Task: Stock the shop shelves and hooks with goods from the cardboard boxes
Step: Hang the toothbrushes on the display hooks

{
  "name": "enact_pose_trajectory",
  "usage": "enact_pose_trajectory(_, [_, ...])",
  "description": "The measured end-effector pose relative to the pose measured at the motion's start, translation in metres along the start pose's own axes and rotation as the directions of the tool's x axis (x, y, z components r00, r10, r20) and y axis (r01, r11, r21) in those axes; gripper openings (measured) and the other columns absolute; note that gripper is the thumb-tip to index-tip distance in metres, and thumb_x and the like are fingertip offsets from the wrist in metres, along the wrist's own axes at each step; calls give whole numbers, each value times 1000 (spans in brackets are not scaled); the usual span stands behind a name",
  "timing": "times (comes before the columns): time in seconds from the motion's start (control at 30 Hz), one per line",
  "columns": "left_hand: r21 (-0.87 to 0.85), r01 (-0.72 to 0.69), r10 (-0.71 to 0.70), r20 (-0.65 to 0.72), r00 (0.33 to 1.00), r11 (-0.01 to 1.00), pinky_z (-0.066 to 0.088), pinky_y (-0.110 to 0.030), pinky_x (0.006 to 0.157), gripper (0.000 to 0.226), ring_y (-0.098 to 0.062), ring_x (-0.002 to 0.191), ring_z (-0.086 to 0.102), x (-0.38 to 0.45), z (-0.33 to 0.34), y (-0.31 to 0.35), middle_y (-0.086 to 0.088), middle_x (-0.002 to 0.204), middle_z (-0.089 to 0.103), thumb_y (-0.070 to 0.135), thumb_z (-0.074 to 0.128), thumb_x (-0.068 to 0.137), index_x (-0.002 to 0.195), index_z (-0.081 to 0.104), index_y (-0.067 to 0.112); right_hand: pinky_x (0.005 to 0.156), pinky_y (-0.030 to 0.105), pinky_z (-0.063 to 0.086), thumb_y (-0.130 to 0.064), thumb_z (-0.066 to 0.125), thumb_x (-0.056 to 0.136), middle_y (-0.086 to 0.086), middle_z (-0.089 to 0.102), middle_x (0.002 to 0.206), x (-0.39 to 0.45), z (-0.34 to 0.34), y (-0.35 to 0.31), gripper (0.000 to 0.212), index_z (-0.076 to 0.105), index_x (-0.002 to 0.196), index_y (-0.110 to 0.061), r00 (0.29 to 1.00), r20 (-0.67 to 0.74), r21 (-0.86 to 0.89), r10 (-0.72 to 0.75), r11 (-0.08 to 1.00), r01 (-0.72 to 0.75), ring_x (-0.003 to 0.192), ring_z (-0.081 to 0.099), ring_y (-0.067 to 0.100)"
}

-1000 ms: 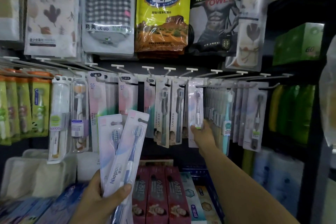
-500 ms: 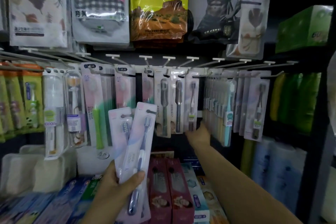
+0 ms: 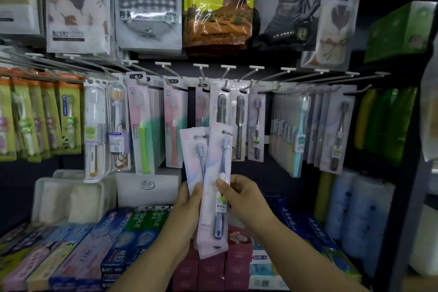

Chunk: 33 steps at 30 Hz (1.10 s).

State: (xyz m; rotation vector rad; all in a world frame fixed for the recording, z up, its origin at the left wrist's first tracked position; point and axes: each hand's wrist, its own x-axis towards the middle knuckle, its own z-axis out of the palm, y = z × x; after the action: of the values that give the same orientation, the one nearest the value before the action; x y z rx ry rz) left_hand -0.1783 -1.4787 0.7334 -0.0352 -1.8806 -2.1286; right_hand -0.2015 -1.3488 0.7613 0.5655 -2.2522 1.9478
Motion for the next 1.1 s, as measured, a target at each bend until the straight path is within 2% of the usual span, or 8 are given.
enact_pose_trajectory(0.17, [51,-48,45,54,998,998,50,-41,95,26,-13,105,64,1,14,7,7,116,67,27,53,96,121,54,34,77,30,54,-28,56,95,18,69,104,0,-40,-6,25,64,105,-6,996,-69,-24,54,998,-56,90,66,22])
enact_pose_trajectory(0.33, [86,-76,76,6,997,993,45,-21,68,24,-8,89,62,8,29,15,8,99,66,14,46,99,101,54,37,93,44,52,-29,55,96,15,67,109,32,-85,-16,32,59,117,-6,982,-176,-112,62,990,-82,103,63,31])
enact_pose_trajectory(0.5, [126,-81,81,6,997,989,46,-24,76,23,-10,97,61,23,28,11,9,105,65,17,47,99,109,53,37,88,29,42,-28,54,97,-1,52,110,74,-97,-19,38,49,127,-7,972,-234,-187,20,980,-66,98,50,17])
enact_pose_trajectory(0.63, [187,-94,85,52,995,978,47,-25,76,26,-9,98,61,42,22,10,9,108,65,22,48,99,124,49,29,96,36,47,-30,54,96,6,57,131,104,-90,-17,44,48,135,-9,945,-326,-223,5,971,-82,114,56,27])
enact_pose_trajectory(0.77, [195,-103,85,103,991,975,46,-23,72,23,-8,96,62,61,16,9,8,107,66,22,48,98,119,50,32,97,38,47,-25,50,98,1,58,118,124,-85,-13,35,50,130,-10,926,-377,-227,-19,971,-73,112,57,28])
enact_pose_trajectory(0.9, [214,-90,60,144,988,973,44,-34,97,43,-15,120,53,81,9,7,4,133,55,34,50,96,138,41,33,100,38,43,-28,48,99,11,52,136,143,-85,-11,42,42,137,-12,902,-431,-199,-12,977,-82,119,52,29])
enact_pose_trajectory(1.0, [181,-132,101,166,981,975,47,-26,82,34,-12,107,60,91,8,9,6,115,65,28,50,96,130,48,35,108,39,33,-31,46,100,10,35,151,153,-85,-9,53,29,147,-14,892,-451,-139,43,983,-117,135,38,31])
enact_pose_trajectory(1.1, [164,-150,121,174,977,975,46,-22,76,31,-6,99,62,94,9,10,10,105,67,27,51,96,125,50,36,106,38,34,-32,45,100,9,35,151,164,-85,-2,52,30,147,-14,886,-459,-136,64,980,-142,135,38,30])
